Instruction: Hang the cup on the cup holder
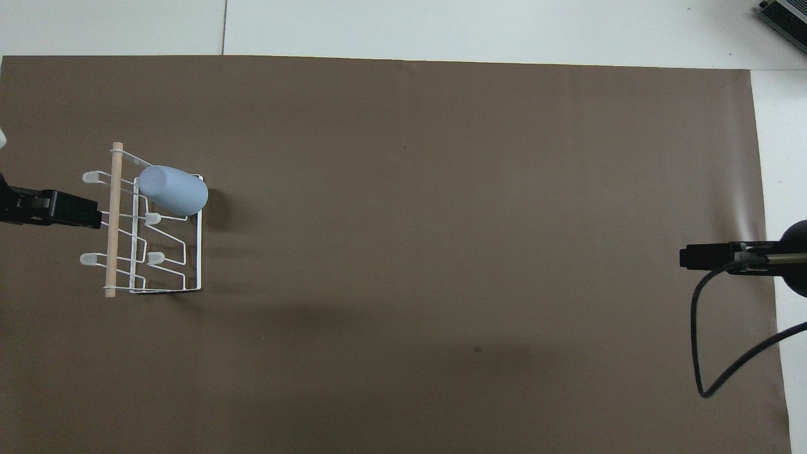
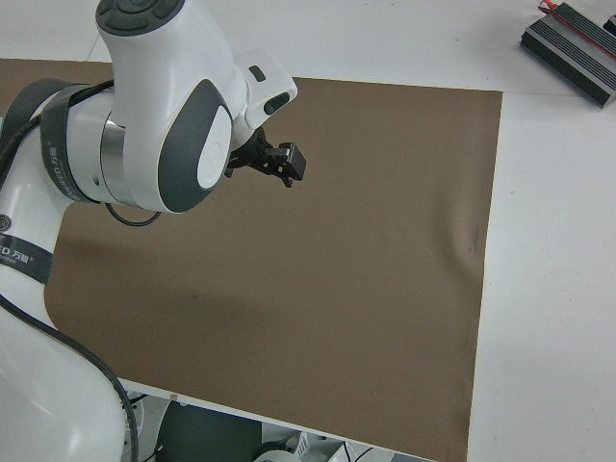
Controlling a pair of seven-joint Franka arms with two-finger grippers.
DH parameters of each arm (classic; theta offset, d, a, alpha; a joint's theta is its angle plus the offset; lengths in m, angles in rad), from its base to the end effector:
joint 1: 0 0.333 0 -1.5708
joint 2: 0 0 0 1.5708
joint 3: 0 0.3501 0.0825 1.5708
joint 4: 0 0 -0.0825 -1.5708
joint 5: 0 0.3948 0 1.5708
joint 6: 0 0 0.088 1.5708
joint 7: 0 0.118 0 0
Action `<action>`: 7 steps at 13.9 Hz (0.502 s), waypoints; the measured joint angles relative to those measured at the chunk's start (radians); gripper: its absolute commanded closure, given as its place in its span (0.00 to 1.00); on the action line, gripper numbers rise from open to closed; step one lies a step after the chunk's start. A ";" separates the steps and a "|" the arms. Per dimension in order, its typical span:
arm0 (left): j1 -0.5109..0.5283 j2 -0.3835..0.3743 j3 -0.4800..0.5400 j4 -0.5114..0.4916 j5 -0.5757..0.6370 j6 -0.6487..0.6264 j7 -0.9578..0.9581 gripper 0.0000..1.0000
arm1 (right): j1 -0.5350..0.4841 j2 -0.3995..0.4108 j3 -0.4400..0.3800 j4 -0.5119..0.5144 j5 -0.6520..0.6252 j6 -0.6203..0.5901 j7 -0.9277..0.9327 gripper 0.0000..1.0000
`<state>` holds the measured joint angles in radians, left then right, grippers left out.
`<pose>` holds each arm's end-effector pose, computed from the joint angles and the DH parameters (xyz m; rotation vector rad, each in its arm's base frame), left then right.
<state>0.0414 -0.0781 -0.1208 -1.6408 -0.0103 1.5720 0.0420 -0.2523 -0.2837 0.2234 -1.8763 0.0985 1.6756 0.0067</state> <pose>0.5363 -0.0467 0.6567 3.1348 -0.1901 0.0137 0.4782 0.0125 0.6518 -3.1033 0.0752 -0.1195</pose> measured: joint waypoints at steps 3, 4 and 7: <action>-0.012 0.000 0.015 0.000 0.000 0.000 0.010 0.00 | 0.000 0.000 0.000 0.000 0.000 0.000 0.000 0.00; -0.011 0.000 0.017 0.000 0.000 0.000 0.011 0.00 | 0.000 0.000 0.000 0.000 0.000 0.000 0.000 0.00; -0.010 -0.002 0.025 0.001 -0.002 0.008 0.011 0.00 | 0.000 0.000 0.000 0.000 0.000 0.000 0.000 0.00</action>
<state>0.0317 -0.0802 -0.0963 -1.6401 -0.0127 1.5798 0.0528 -0.2523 -0.2837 0.2234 -1.8763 0.0985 1.6756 0.0067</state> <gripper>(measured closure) 0.000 0.000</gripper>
